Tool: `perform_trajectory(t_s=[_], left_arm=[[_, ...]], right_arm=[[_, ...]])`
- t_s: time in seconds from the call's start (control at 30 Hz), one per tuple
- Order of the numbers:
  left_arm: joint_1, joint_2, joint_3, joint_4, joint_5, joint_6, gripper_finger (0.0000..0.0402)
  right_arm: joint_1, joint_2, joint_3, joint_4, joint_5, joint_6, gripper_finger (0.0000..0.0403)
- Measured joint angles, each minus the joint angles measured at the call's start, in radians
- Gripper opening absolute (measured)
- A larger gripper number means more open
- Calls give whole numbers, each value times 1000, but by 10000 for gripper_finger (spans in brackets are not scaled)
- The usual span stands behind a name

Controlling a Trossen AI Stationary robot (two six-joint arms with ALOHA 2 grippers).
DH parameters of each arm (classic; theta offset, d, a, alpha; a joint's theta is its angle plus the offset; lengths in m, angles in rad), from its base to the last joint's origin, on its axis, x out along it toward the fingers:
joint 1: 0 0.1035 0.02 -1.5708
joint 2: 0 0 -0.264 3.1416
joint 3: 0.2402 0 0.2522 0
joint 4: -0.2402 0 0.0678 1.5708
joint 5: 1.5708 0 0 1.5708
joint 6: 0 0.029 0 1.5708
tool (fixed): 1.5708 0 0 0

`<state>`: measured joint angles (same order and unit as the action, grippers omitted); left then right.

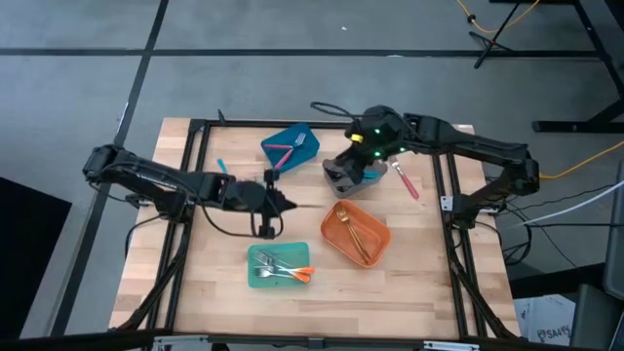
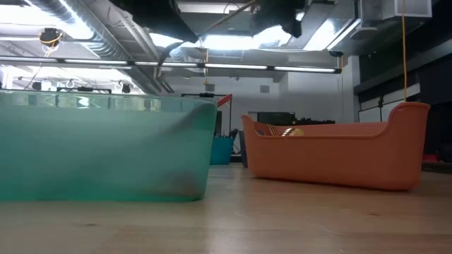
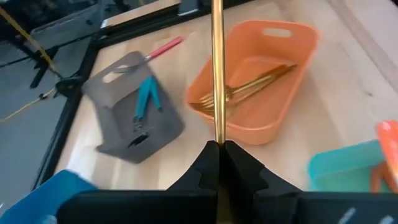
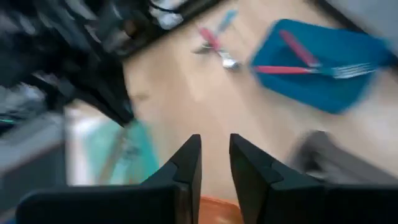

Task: Sort silverware by color (type)
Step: Put the gold fork into the orange bin

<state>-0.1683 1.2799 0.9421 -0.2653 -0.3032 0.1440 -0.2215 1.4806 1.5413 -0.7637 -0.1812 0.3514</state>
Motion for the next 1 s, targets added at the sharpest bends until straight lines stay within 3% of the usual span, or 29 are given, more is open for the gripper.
perform_trajectory(t_s=[0.23, 0.53, 1.0], left_arm=[[-86, 93, 2, 31, -37, 28, 4], [-153, 183, 2, 43, -130, 103, 4], [-169, 202, 1, 43, -160, 104, 4]], right_arm=[[19, 91, 0, 68, -203, 187, 73], [128, 216, 0, 61, -249, 248, 73], [275, 351, 0, 140, -181, 246, 73]])
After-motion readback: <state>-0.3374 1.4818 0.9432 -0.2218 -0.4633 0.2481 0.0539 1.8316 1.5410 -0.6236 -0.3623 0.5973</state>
